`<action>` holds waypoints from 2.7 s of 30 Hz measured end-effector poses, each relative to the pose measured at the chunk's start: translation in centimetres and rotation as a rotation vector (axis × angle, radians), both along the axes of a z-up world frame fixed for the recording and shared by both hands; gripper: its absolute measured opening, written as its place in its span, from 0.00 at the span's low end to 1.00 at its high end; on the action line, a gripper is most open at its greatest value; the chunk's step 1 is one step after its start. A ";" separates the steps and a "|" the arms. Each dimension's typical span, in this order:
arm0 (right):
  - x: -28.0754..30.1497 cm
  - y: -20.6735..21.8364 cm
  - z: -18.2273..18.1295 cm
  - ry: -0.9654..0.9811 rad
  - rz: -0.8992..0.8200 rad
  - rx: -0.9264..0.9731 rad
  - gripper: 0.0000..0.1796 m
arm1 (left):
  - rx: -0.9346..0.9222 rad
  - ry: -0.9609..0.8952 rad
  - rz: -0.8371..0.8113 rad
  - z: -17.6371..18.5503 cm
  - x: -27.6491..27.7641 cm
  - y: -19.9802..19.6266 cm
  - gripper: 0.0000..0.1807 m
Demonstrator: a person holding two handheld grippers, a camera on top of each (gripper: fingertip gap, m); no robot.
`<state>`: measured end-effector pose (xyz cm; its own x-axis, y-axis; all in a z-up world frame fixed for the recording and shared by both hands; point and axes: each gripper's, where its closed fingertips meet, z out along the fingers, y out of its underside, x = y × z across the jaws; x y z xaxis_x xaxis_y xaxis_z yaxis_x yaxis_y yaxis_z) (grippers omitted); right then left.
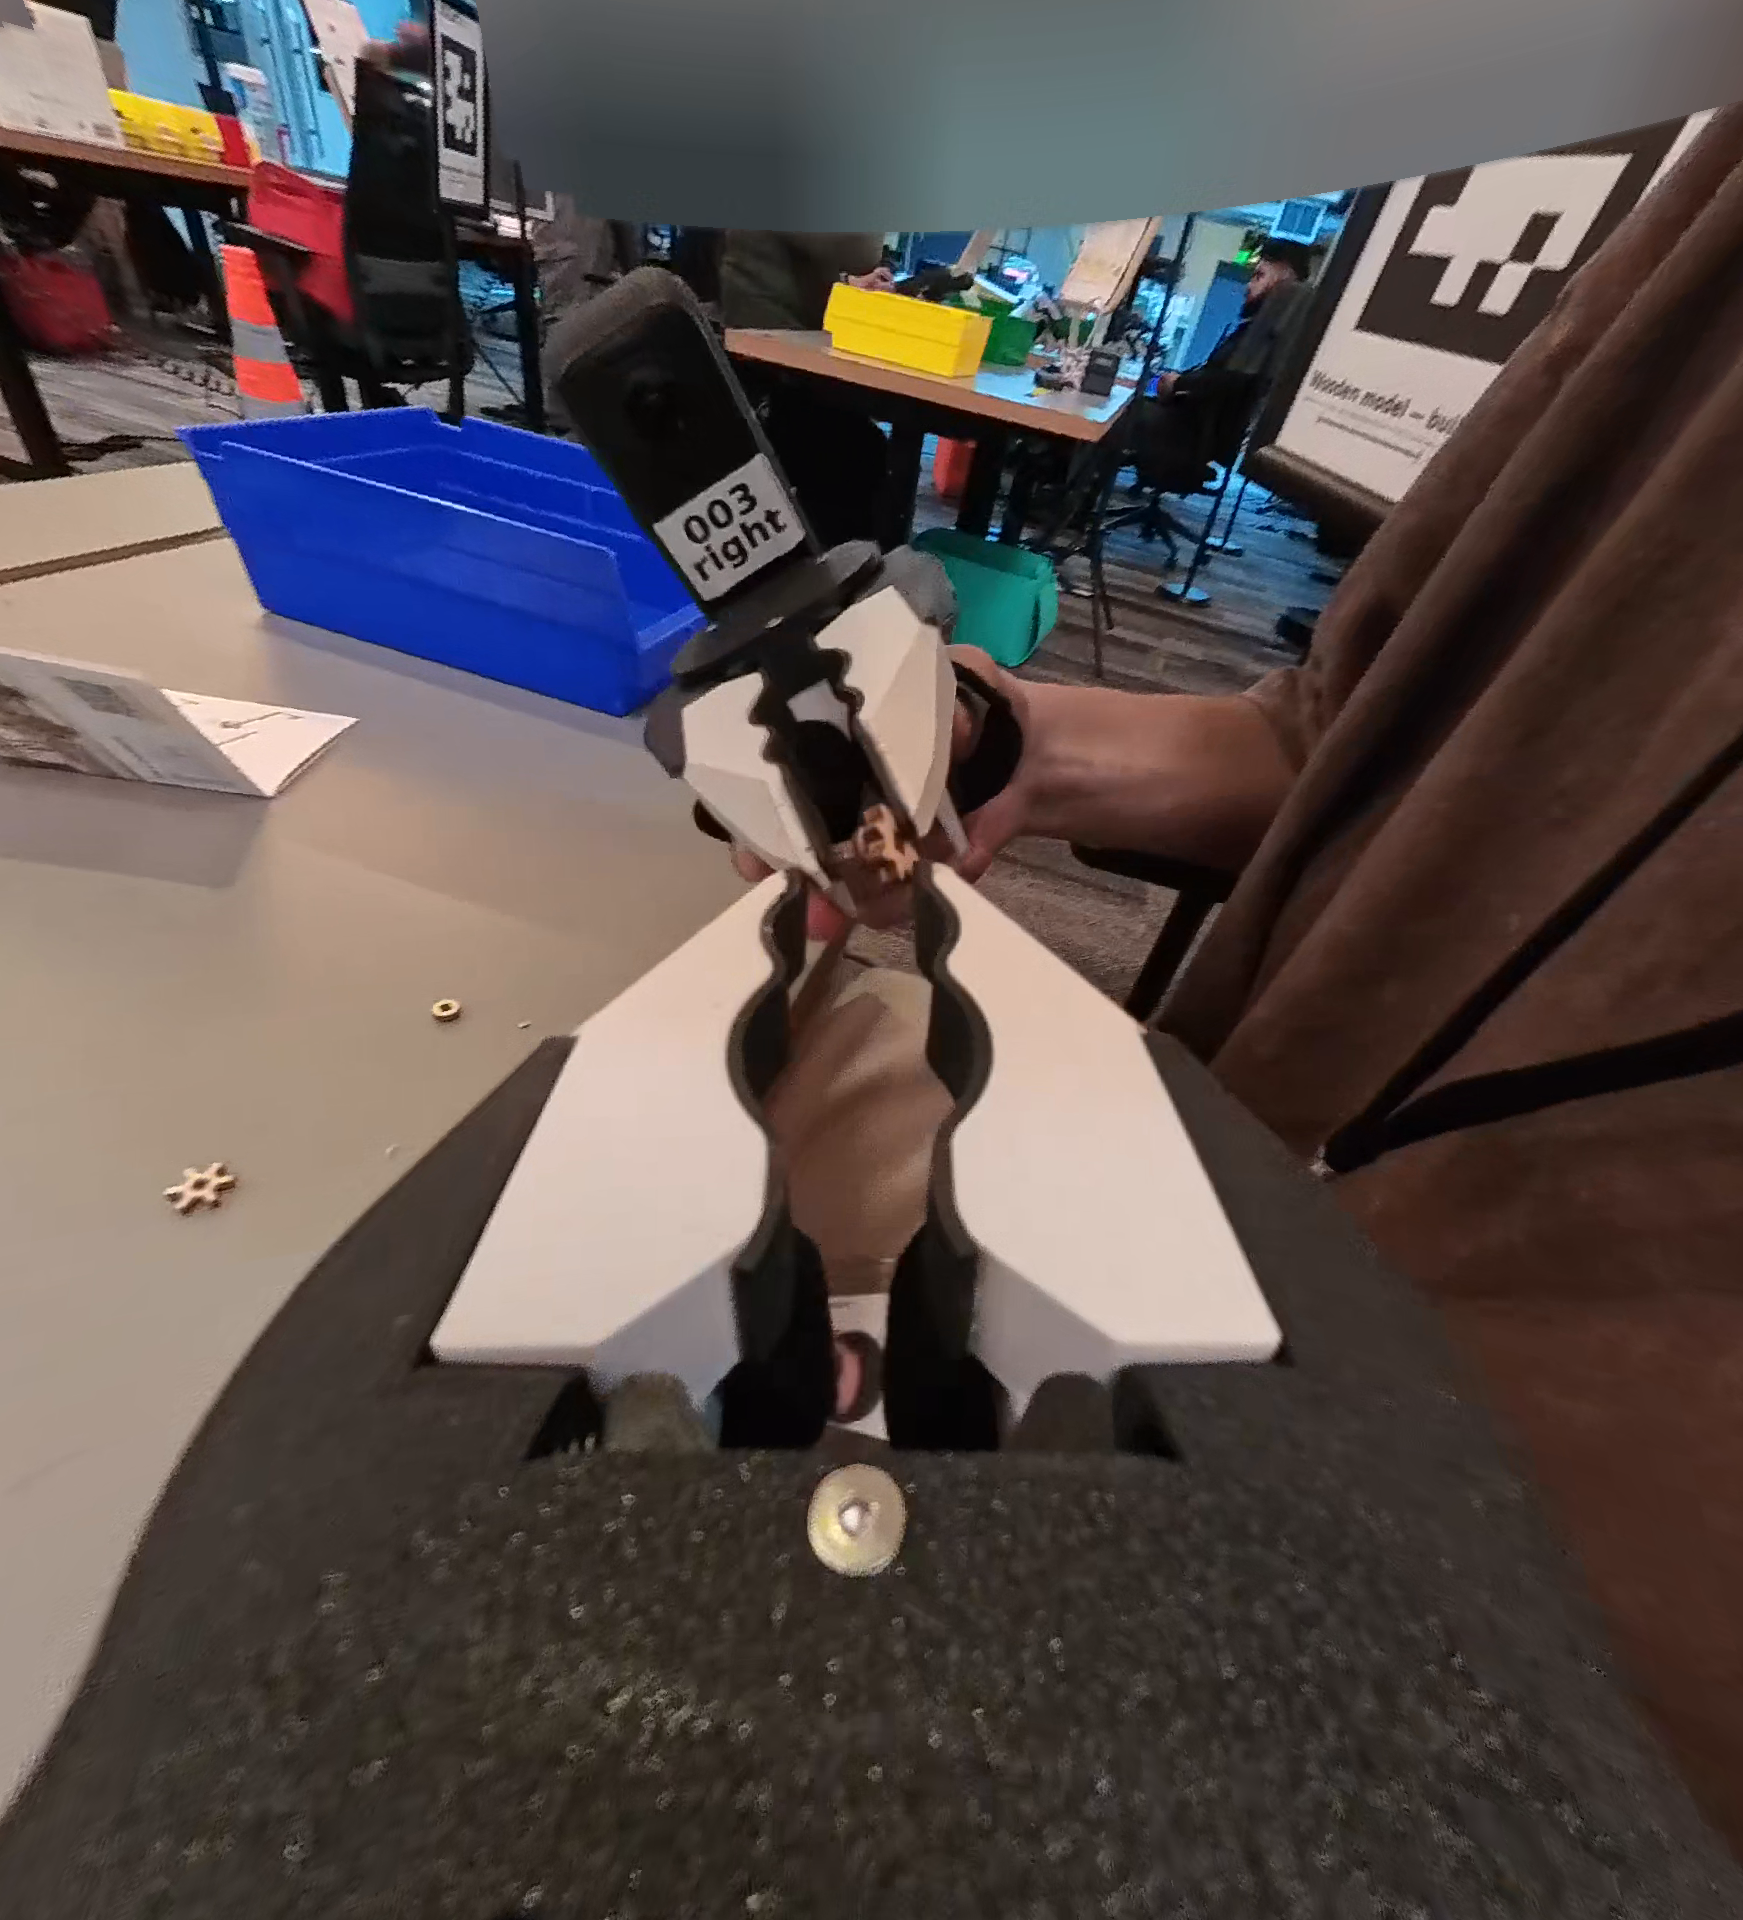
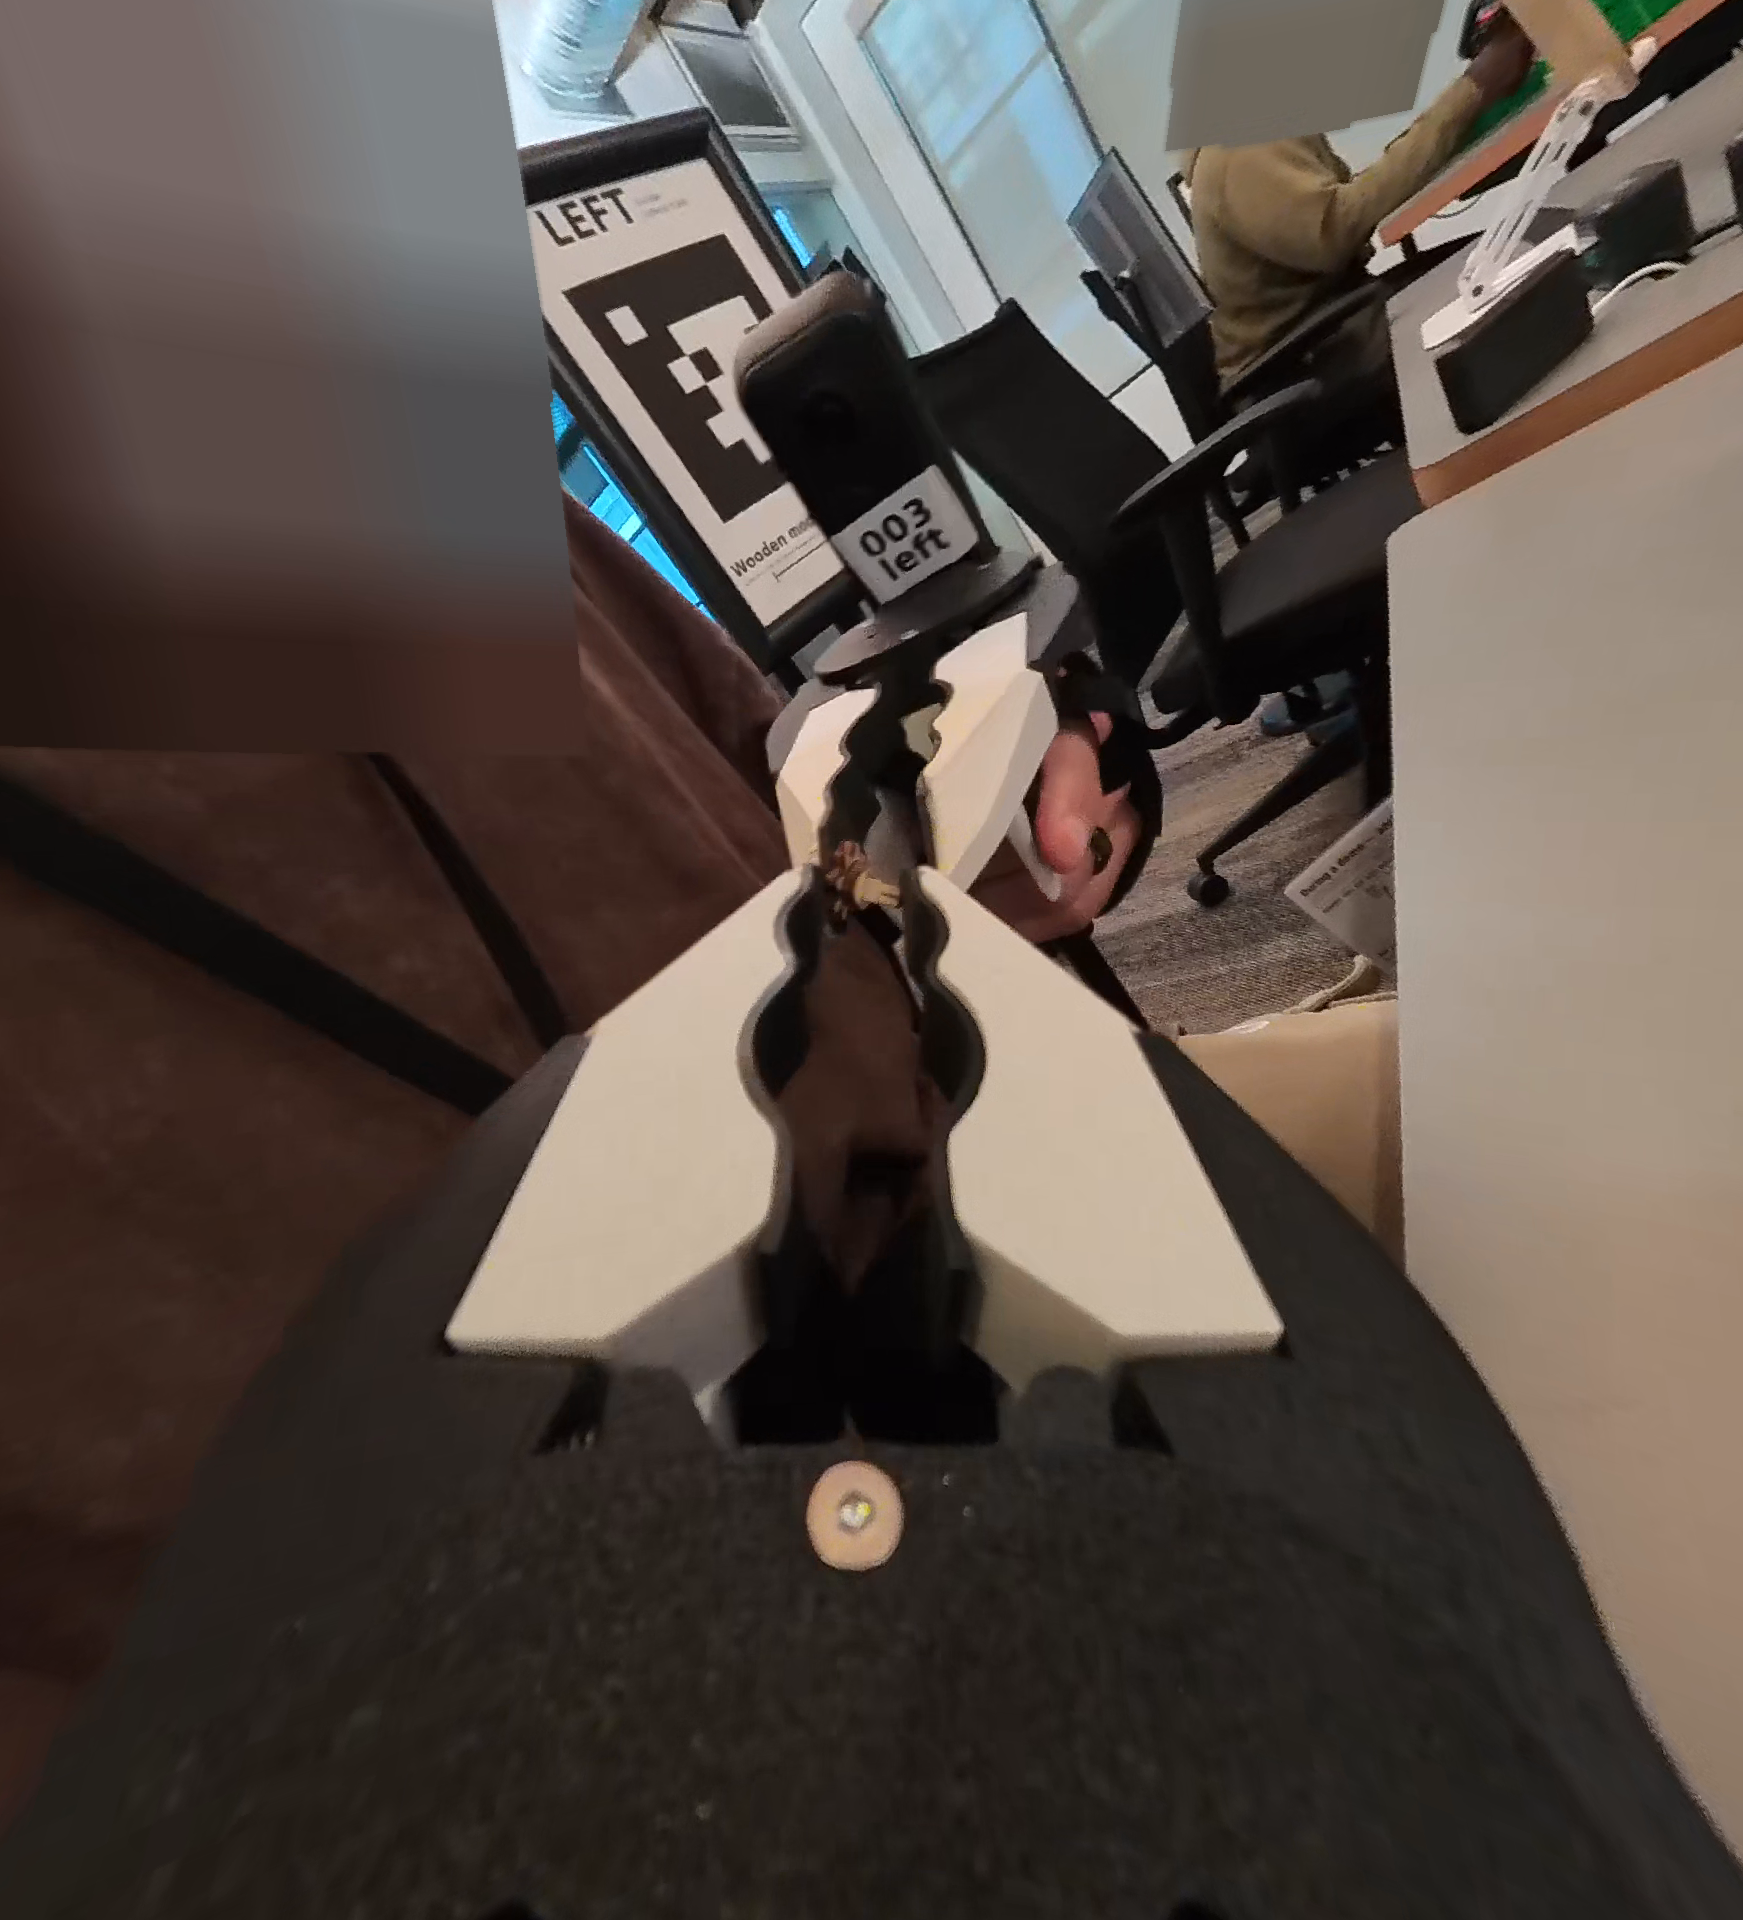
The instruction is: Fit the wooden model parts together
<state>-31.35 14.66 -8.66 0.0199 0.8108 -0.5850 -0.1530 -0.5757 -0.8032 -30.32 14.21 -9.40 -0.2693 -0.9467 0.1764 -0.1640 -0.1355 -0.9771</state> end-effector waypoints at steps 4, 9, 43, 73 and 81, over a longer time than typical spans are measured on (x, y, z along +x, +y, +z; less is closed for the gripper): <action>-0.2 -0.2 0.4 0.026 0.016 -0.014 0.08 | -0.081 -0.007 -0.043 0.4 -0.2 -0.3 0.10; 0.2 0.8 0.2 -0.004 -0.059 0.014 0.08 | -0.122 0.002 -0.007 0.2 0.0 0.5 0.10; 0.9 1.6 -0.4 -0.077 -0.149 0.081 0.08 | 0.097 -0.005 0.088 -0.2 0.2 1.0 0.00; 0.6 1.4 -0.8 -0.069 -0.111 0.019 0.08 | 0.346 -0.001 0.152 -0.7 0.3 1.0 0.00; 0.7 1.1 -0.6 -0.089 -0.108 0.061 0.08 | 0.347 -0.014 0.151 -0.5 0.4 0.8 0.00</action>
<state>-30.67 15.76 -9.25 0.1584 0.8350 -0.5270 -0.1384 -0.5097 -0.8492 -29.90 14.98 -9.94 -0.1227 -0.9787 -0.1643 -0.1537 0.1823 -0.9711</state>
